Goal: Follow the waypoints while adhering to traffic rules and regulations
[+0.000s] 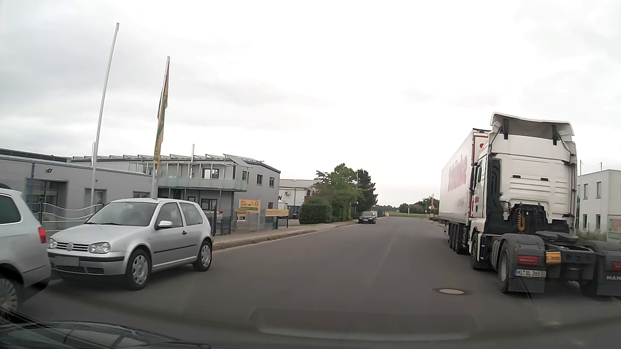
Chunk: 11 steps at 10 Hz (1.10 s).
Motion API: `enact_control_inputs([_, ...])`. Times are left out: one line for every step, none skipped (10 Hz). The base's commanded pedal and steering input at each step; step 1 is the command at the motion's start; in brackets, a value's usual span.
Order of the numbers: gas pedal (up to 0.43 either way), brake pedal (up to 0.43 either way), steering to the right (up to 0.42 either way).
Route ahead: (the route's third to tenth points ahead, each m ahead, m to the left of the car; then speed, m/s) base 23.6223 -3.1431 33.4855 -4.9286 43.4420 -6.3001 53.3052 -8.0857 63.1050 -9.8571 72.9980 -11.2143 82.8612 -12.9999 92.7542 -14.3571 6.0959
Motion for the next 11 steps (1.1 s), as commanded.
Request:
enact_control_inputs([0.130,0.000,0.043])
enact_control_inputs([0.130,0.000,0.048])
enact_control_inputs([0.130,0.000,0.054])
enact_control_inputs([0.130,0.000,0.056])
enact_control_inputs([0.130,0.000,0.056])
enact_control_inputs([0.130,0.000,0.056])
enact_control_inputs([0.130,0.000,0.056])
enact_control_inputs([0.130,0.000,0.055])
enact_control_inputs([0.130,0.000,0.054])
enact_control_inputs([0.130,0.000,0.054])
enact_control_inputs([0.130,0.000,0.054])
